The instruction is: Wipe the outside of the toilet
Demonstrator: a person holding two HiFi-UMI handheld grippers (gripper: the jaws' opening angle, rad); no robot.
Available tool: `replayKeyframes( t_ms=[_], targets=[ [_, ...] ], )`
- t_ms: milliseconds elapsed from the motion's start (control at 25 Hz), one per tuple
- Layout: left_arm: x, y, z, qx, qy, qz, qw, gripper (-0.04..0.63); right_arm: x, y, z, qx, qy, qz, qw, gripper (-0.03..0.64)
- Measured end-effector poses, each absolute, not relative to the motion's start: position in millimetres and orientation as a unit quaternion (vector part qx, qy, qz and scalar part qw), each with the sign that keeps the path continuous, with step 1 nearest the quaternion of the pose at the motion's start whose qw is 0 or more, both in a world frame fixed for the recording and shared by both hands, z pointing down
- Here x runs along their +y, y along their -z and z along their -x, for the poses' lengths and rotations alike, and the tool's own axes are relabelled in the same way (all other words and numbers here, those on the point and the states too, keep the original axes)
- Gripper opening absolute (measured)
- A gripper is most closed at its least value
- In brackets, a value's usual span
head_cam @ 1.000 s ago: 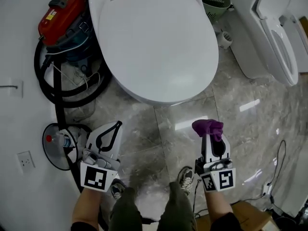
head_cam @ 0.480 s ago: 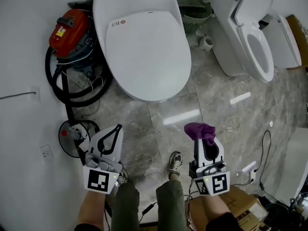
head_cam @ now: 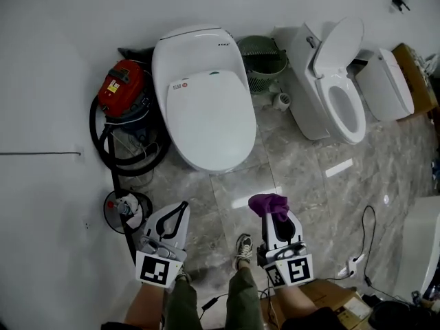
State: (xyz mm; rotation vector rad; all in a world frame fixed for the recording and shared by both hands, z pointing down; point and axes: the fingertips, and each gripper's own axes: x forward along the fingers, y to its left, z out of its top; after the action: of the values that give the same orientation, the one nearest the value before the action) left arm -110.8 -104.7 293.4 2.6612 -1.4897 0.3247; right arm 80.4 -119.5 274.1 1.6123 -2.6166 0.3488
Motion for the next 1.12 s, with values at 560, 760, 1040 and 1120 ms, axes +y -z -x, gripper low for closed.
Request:
replayKeyframes(
  t_ms=[560,760,1040,1120],
  targets=[
    [-61,-175,113,-0.472,-0.095,-0.874,0.07,0.003,-80,-167,-102,-0.815,-0.114,-0.567,0.037,0.078],
    [-46,-131,112,-0.455,-0.09,-0.884,0.06,0.003,-63,-127,-95,-0.811,-0.113,-0.573,0.033,0.077],
    [-22,-84,118,-0.443,-0.092,-0.891,0.042,0.003,-41,-78,-78,-0.815,-0.107,-0.569,0.03,0.077],
    [-18,-73,119,-0.439,-0.092,-0.893,0.029,0.003,-36,-64,-75,-0.818,-0.101,-0.565,0.029,0.078]
  ],
)
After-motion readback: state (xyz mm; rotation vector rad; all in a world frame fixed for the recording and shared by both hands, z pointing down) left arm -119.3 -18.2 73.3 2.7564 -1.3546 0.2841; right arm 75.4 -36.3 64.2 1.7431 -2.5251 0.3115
